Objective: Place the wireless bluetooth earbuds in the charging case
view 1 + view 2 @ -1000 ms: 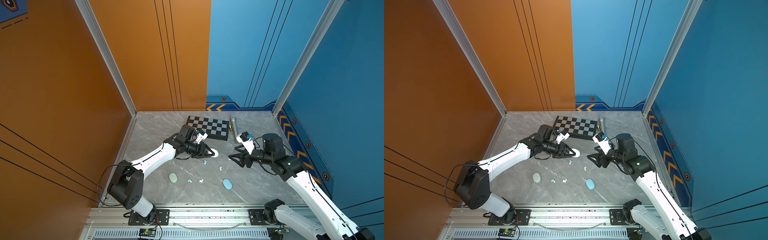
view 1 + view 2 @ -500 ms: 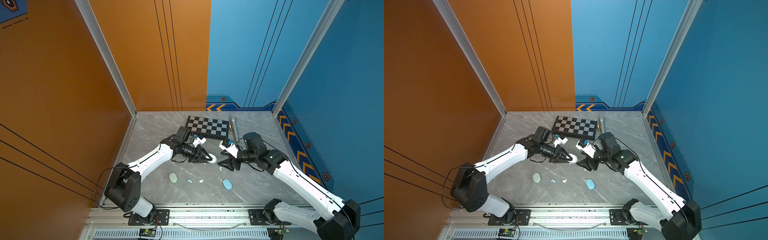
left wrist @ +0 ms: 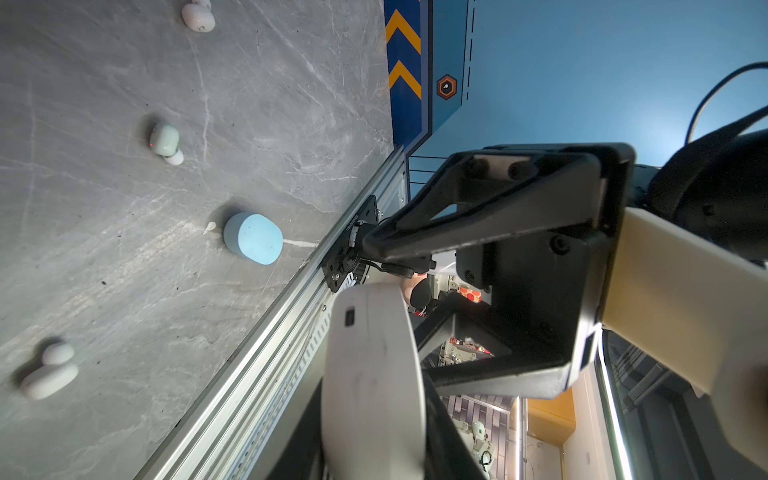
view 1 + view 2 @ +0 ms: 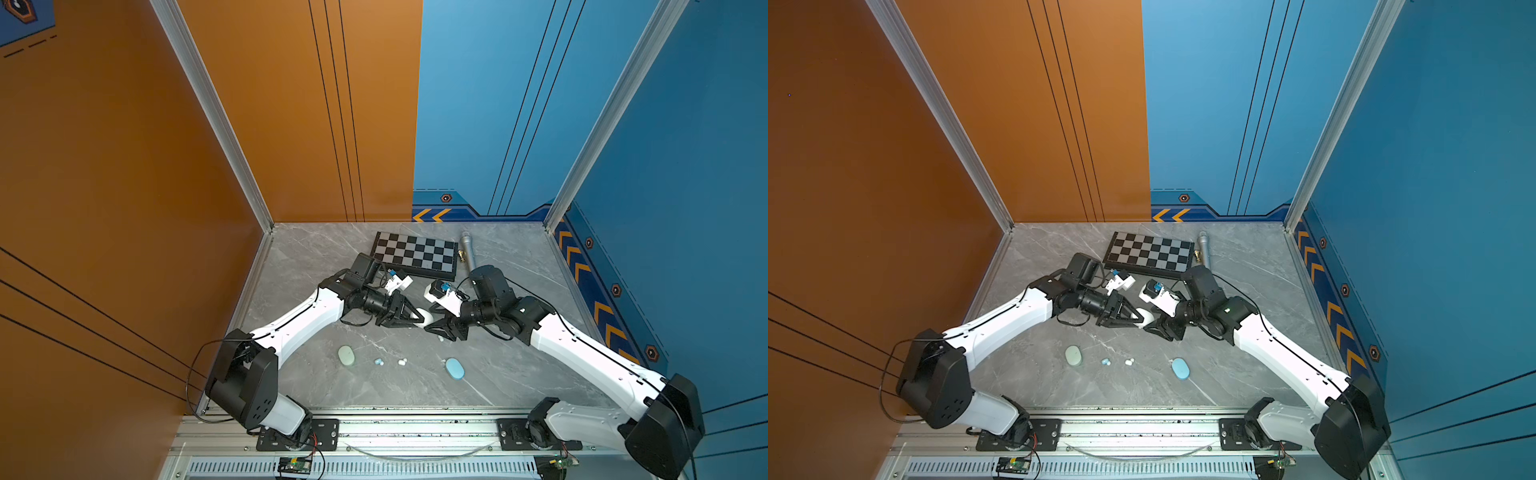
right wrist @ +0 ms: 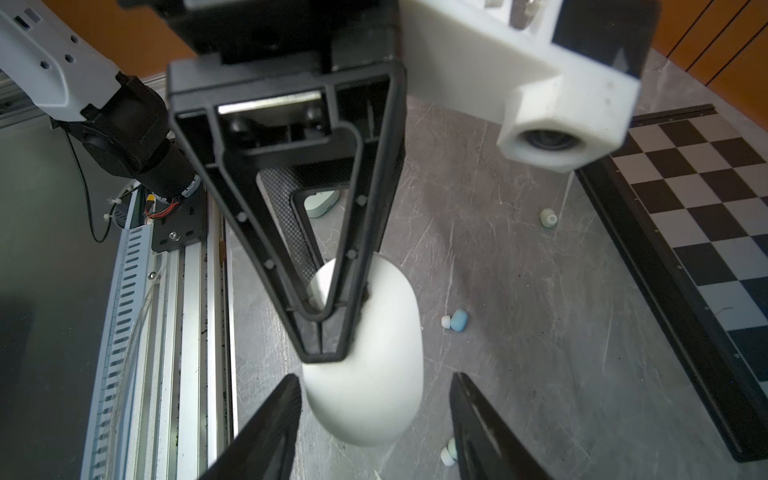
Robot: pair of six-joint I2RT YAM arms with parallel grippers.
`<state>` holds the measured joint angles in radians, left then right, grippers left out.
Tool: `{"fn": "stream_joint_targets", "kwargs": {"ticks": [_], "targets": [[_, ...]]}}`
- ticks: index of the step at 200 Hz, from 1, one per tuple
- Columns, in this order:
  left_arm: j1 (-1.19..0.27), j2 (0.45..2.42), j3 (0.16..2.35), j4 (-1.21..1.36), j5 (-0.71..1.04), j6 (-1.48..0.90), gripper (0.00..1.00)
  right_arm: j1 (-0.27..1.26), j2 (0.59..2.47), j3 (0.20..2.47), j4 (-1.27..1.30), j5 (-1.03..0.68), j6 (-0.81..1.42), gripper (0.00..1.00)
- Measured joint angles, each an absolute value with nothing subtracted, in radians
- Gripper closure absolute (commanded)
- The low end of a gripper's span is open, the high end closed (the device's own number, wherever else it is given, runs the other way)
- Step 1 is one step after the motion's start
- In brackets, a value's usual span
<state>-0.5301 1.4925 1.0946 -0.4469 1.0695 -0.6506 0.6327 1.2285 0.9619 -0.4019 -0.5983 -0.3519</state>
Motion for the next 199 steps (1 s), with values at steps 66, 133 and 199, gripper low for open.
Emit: {"fn": "stream_joint_targets", "kwargs": {"ticks": [66,133,199], "targets": [[-0.528,1.485,1.095,-0.462,1.075,-0.634,1.00,0.657,1.253,0.983,-0.389,-0.599,-0.363,0.54],[-0.523,1.485,1.095,-0.482,1.084,-0.617,1.00,0.669,1.257,0.990,-0.396,-0.598,-0.369,0.80],[-0.517,1.477,1.097,-0.498,1.082,-0.569,0.43,0.675,1.257,1.014,-0.406,-0.591,-0.370,0.95]]}}
